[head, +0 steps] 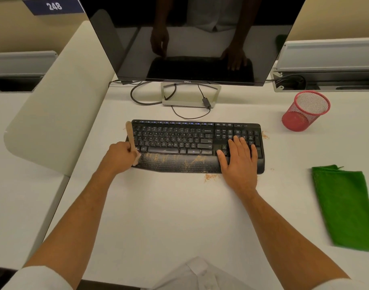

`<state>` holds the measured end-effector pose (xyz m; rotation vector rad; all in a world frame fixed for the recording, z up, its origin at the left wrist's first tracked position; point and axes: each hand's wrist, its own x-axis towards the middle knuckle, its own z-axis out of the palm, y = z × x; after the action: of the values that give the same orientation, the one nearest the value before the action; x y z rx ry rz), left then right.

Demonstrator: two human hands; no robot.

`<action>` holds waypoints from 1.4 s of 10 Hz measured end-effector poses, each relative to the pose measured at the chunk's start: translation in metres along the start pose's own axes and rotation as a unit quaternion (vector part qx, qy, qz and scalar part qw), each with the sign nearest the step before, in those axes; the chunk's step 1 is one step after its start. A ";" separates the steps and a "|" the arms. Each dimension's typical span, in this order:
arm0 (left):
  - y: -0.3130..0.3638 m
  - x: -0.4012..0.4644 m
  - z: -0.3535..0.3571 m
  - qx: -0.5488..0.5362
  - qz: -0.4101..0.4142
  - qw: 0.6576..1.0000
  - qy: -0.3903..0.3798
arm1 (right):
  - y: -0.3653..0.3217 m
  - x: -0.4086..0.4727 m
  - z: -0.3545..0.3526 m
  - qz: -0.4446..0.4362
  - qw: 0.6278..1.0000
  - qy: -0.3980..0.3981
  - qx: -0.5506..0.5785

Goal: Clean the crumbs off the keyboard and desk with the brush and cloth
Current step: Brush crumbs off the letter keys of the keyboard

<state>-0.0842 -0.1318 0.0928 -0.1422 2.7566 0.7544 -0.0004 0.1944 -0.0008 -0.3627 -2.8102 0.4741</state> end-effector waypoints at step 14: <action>0.033 0.013 0.006 -0.014 0.051 0.997 0.064 | 0.000 0.000 0.000 -0.001 1.000 0.000 0.004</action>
<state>-0.1007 -0.1006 0.1001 -0.0576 2.8937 0.8369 -0.0005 0.1945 -0.0009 -0.3577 -2.8075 0.4844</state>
